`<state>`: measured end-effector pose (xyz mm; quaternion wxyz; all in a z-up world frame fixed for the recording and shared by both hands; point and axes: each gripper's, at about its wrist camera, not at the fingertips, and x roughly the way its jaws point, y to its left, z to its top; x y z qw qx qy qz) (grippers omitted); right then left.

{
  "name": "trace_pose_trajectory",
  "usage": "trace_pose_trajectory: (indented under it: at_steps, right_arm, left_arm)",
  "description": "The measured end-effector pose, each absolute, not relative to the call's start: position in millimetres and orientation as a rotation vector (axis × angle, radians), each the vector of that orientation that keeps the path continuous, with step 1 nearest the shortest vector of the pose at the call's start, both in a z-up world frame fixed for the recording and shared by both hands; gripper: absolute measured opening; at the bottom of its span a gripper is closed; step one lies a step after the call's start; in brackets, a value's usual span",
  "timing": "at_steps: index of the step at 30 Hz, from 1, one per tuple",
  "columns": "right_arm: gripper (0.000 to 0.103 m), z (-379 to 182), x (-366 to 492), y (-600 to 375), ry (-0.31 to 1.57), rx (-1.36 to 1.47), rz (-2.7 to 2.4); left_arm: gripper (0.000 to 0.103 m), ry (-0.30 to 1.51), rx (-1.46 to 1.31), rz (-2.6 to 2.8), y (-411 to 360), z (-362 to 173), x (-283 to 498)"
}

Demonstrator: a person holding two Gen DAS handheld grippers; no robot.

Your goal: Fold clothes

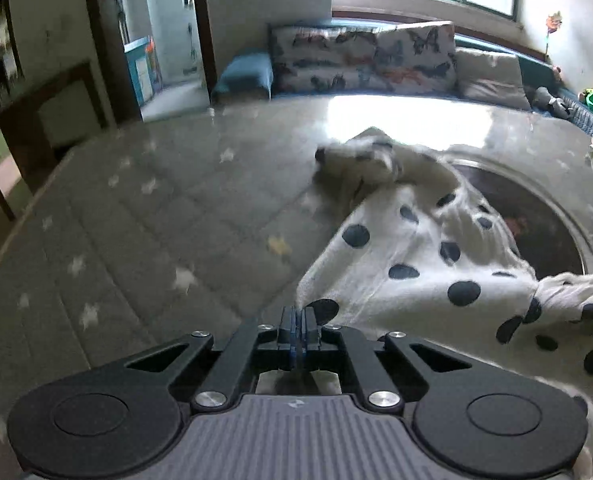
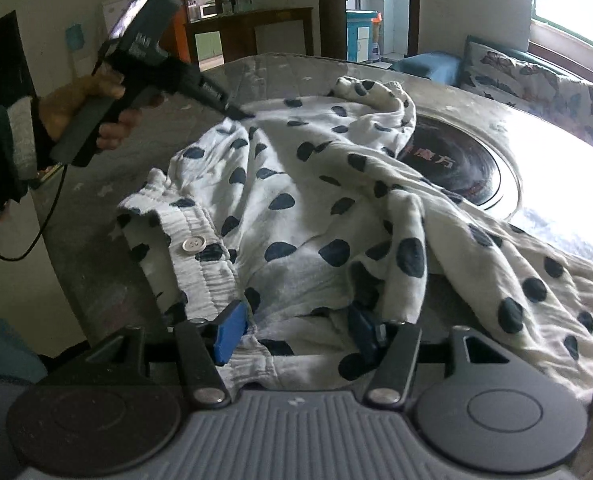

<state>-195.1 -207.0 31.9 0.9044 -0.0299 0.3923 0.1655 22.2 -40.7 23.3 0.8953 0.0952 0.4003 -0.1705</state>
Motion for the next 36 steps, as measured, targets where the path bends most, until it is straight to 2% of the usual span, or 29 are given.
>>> trace_pose_trajectory:
  at_steps: [2, 4, 5, 14, 23, 26, 28, 29, 30, 36]
  right_arm:
    - [0.058, 40, -199, -214, 0.801, -0.024, 0.351]
    - [0.058, 44, -199, -227, 0.799, 0.004, 0.313]
    - [0.058, 44, -199, -236, 0.800, 0.013, 0.278]
    - [0.059, 45, -194, -319, 0.804, 0.102, -0.037]
    - [0.058, 39, -188, -402, 0.809, 0.207, -0.298]
    - [0.052, 30, -184, -408, 0.834, 0.196, -0.290]
    - [0.035, 30, -179, -407, 0.844, 0.155, -0.287]
    - [0.030, 31, -176, -405, 0.844, 0.129, -0.288]
    - [0.020, 31, -174, -404, 0.845, 0.103, -0.289]
    - [0.019, 50, -139, -400, 0.804, -0.097, -0.301]
  left_arm:
    - [0.012, 0.823, 0.203, -0.350, -39, 27, 18]
    - [0.023, 0.788, 0.212, -0.350, -37, 35, 12]
    - [0.032, 0.765, 0.218, -0.344, -36, 40, 9]
    - [0.032, 0.570, 0.322, -0.398, -60, 73, -47]
    - [0.033, 0.636, 0.376, -0.791, -127, 51, -113]
    - [0.033, 0.665, 0.413, -0.887, -146, 35, -130]
    - [0.033, 0.673, 0.438, -0.925, -153, 28, -140]
    - [0.033, 0.679, 0.447, -0.942, -155, 25, -143]
    - [0.033, 0.687, 0.455, -0.958, -157, 22, -146]
    - [0.034, 0.691, 0.465, -0.991, -153, 18, -153]
